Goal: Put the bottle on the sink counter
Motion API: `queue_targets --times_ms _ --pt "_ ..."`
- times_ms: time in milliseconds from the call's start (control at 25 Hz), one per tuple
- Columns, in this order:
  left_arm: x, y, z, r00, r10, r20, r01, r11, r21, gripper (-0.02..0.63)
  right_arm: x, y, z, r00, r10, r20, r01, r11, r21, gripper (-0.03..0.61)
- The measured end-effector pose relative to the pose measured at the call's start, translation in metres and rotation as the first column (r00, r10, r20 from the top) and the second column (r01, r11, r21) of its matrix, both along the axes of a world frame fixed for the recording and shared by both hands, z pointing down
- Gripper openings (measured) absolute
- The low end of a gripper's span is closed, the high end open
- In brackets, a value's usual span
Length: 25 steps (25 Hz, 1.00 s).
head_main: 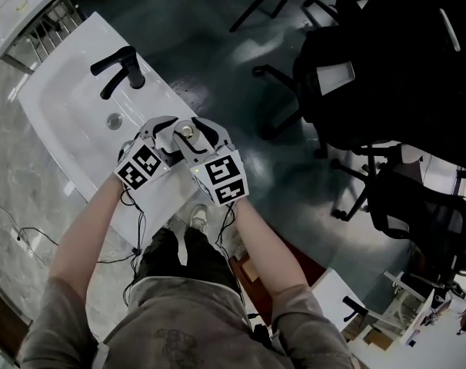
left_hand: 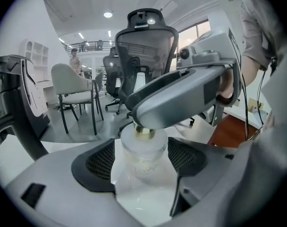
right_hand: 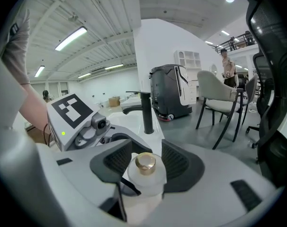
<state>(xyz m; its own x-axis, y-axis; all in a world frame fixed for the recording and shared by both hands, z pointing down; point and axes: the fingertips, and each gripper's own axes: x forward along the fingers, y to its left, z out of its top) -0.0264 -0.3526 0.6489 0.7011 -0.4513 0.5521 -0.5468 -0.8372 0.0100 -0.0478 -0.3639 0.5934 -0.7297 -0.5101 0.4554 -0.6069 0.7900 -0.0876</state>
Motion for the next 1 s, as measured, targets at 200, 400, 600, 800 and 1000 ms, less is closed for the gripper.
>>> queue_targets --times_ms 200,400,600,800,1000 --pt "-0.018 0.009 -0.015 0.999 -0.029 0.014 0.029 1.000 0.000 0.330 0.010 0.002 -0.024 0.999 0.038 0.010 -0.038 0.999 0.025 0.184" --pt "-0.033 0.021 -0.039 0.998 -0.069 -0.005 0.069 0.997 0.021 0.328 0.015 0.009 -0.052 0.998 0.057 0.028 -0.059 0.996 0.060 0.144" --pt "-0.041 0.027 -0.073 0.995 -0.090 -0.044 0.094 0.991 0.095 0.328 0.017 0.015 -0.078 0.997 0.080 0.019 -0.081 0.989 0.123 0.087" --pt "-0.049 0.038 -0.115 0.986 -0.142 -0.093 0.154 0.977 0.147 0.310 0.021 0.025 -0.112 0.993 0.109 0.042 -0.114 0.983 0.144 0.072" --pt "-0.060 0.043 -0.161 0.966 -0.198 -0.168 0.231 0.950 0.209 0.133 0.026 0.031 -0.155 0.986 0.135 0.094 -0.151 0.970 0.192 0.066"
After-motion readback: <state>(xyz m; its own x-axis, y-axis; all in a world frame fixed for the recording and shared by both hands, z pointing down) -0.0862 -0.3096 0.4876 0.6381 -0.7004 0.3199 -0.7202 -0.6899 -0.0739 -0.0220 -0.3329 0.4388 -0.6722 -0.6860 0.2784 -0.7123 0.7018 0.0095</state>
